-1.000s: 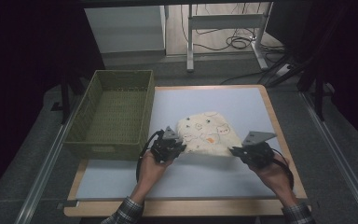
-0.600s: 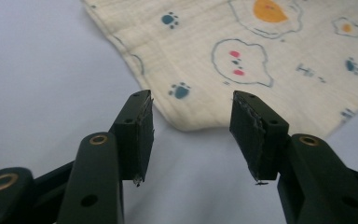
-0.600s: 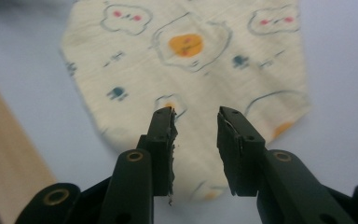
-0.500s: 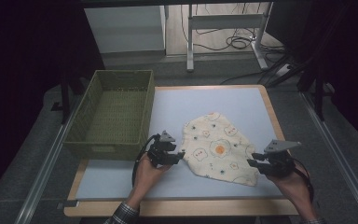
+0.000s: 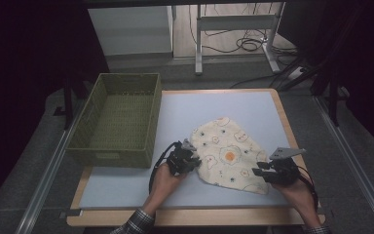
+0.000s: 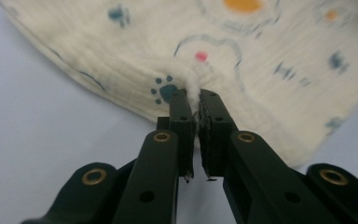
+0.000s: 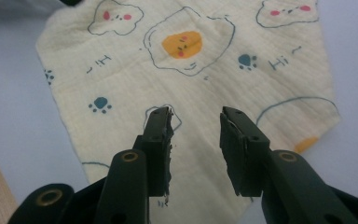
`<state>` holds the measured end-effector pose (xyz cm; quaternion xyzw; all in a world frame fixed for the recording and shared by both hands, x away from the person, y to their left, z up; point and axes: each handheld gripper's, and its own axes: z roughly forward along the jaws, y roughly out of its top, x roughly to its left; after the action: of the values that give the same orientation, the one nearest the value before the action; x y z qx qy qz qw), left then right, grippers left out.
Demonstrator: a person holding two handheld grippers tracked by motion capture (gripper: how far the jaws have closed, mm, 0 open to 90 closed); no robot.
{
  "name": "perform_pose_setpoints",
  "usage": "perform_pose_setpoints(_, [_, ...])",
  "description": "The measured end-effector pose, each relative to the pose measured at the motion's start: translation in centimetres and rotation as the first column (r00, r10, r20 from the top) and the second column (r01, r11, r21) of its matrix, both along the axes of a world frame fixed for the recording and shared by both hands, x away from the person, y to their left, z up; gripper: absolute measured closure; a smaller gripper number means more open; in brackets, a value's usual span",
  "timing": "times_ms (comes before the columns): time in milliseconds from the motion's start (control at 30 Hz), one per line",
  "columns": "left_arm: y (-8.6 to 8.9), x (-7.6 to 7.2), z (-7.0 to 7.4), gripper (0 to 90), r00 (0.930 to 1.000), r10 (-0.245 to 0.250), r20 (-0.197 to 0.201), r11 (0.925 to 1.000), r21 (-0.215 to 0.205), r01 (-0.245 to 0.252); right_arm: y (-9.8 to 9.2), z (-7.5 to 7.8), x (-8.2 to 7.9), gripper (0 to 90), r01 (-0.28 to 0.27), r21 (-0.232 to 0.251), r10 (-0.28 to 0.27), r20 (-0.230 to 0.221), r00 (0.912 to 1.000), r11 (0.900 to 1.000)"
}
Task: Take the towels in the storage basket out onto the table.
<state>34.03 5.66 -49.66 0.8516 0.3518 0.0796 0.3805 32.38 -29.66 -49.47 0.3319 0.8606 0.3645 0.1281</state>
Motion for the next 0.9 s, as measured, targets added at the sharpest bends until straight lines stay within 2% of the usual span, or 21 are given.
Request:
perform_pose_setpoints(33, [0.0, 0.0, 0.0, 84.1, 1.0, 0.0, 0.0, 1.0, 0.0, 0.0, 0.0, 0.0, 0.0, 63.4, 0.0, 0.0, 0.0, 0.0, 1.0, 1.0])
perform_pose_setpoints(100, [0.8, -0.7, 2.2, 82.6, 0.9993, 0.004, 0.038, 1.0, -0.009, -0.004, -0.3, 0.0, 0.0, 63.4, 0.005, -0.001, -0.005, 0.0, 1.0, 1.0])
perform_pose_setpoints(133, [1.1, -0.9, 3.1, 66.7, 0.9991, 0.005, 0.043, 1.0, -0.008, -0.004, -0.5, 0.0, 0.0, 63.4, 0.012, 0.005, -0.012, 0.0, 0.9999, 1.0])
perform_pose_setpoints(167, [1.3, -1.1, 3.6, 66.7, 0.9987, 0.015, 0.048, 0.9999, 0.001, -0.015, -0.5, 0.0, 0.0, 63.4, 0.012, 0.005, -0.012, 0.0, 0.9999, 1.0])
perform_pose_setpoints(200, [1.5, -1.2, 3.9, 62.6, 0.9981, 0.02, 0.058, 0.9996, 0.018, -0.021, -0.6, 0.0, 0.0, 63.3, 0.012, 0.011, -0.012, 0.001, 0.9999, 1.0])
perform_pose_setpoints(267, [1.7, -0.8, 3.5, 59.9, 0.9982, 0.033, 0.05, 0.9983, 0.045, -0.035, -0.7, 0.0, 0.2, 62.9, 0.02, 0.018, -0.02, 0.002, 0.9998, 1.0])
perform_pose_setpoints(333, [1.8, -0.2, 2.8, 56.5, 0.9985, 0.047, 0.029, 0.9975, 0.052, -0.048, -0.8, 0.0, 0.3, 62.4, 0.024, 0.019, -0.024, 0.007, 0.9997, 1.0])
perform_pose_setpoints(367, [1.8, 0.5, 1.9, 53.7, 0.9981, 0.061, 0.013, 0.997, 0.048, -0.061, -0.8, 0.1, 0.5, 61.9, 0.03, 0.013, -0.03, 0.01, 0.9995, 0.999])
perform_pose_setpoints(500, [1.5, 1.7, 1.0, 49.0, 0.997, 0.078, 0.006, 0.9956, 0.052, -0.078, -1.1, 0.2, 0.8, 61.8, 0.045, 0.003, -0.045, 0.019, 0.9988, 0.999])
perform_pose_setpoints(667, [0.7, 4.3, 0.4, 48.5, 0.9934, 0.106, 0.044, 0.9919, 0.066, -0.108, -1.8, 0.9, 2.4, 62.8, 0.091, 0.013, -0.092, 0.042, 0.9949, 0.996])
perform_pose_setpoints(733, [0.5, 5.6, 0.2, 48.5, 0.9921, 0.117, 0.044, 0.9911, 0.058, -0.12, -1.9, 1.0, 3.3, 65.5, 0.106, 0.016, -0.107, 0.049, 0.9931, 0.994])
perform_pose_setpoints(900, [-0.4, 8.8, -0.3, 48.6, 0.9878, 0.138, 0.071, 0.9866, 0.077, -0.144, -1.3, 0.9, 6.2, 69.5, 0.13, 0.011, -0.13, 0.048, 0.9903, 0.991])
